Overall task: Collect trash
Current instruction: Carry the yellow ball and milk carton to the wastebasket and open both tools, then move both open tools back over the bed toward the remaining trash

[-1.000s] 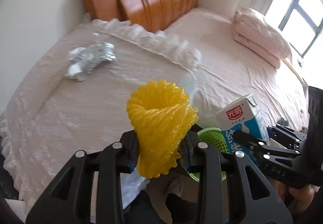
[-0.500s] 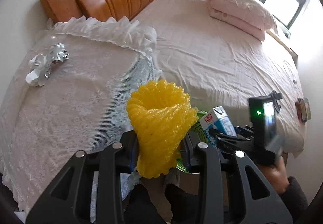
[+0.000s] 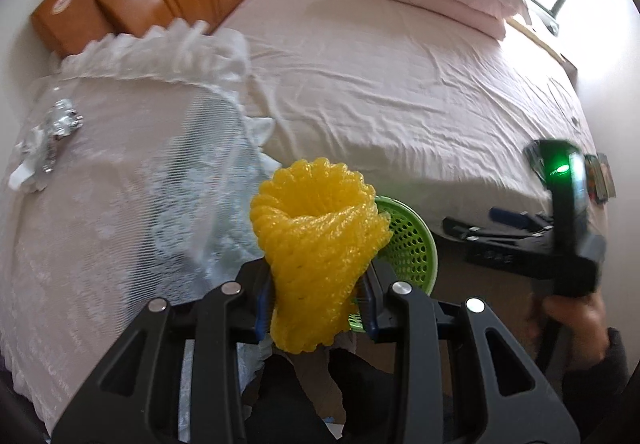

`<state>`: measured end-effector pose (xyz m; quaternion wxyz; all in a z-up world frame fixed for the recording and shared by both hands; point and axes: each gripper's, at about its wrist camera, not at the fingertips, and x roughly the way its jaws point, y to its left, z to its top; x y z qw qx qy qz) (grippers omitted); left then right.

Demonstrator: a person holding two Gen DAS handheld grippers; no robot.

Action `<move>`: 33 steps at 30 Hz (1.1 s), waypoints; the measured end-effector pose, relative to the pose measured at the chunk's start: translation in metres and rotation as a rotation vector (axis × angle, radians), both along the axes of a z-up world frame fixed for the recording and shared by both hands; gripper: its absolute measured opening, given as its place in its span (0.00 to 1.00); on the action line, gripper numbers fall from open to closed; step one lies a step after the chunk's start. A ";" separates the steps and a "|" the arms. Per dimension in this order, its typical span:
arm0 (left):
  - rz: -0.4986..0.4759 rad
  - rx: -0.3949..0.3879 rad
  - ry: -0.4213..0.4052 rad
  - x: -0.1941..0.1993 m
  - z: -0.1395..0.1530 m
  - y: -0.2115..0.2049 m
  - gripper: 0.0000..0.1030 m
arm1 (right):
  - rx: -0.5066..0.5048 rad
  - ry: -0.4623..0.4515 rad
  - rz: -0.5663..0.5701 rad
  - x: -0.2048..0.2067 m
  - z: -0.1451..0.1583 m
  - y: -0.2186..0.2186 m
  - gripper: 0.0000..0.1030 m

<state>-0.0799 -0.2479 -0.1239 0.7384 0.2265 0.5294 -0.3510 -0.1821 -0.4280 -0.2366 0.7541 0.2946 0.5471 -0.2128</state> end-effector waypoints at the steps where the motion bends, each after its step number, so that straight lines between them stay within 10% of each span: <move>1: -0.013 0.004 0.011 -0.002 -0.004 -0.005 0.32 | -0.028 0.004 -0.002 -0.005 0.008 -0.002 0.91; 11: -0.127 0.002 0.056 -0.031 -0.016 -0.035 0.91 | -0.126 -0.027 -0.034 -0.031 0.052 -0.013 0.95; 33: 0.023 -0.062 -0.004 -0.005 0.013 0.013 0.92 | -0.103 -0.056 0.023 -0.010 0.066 0.014 0.95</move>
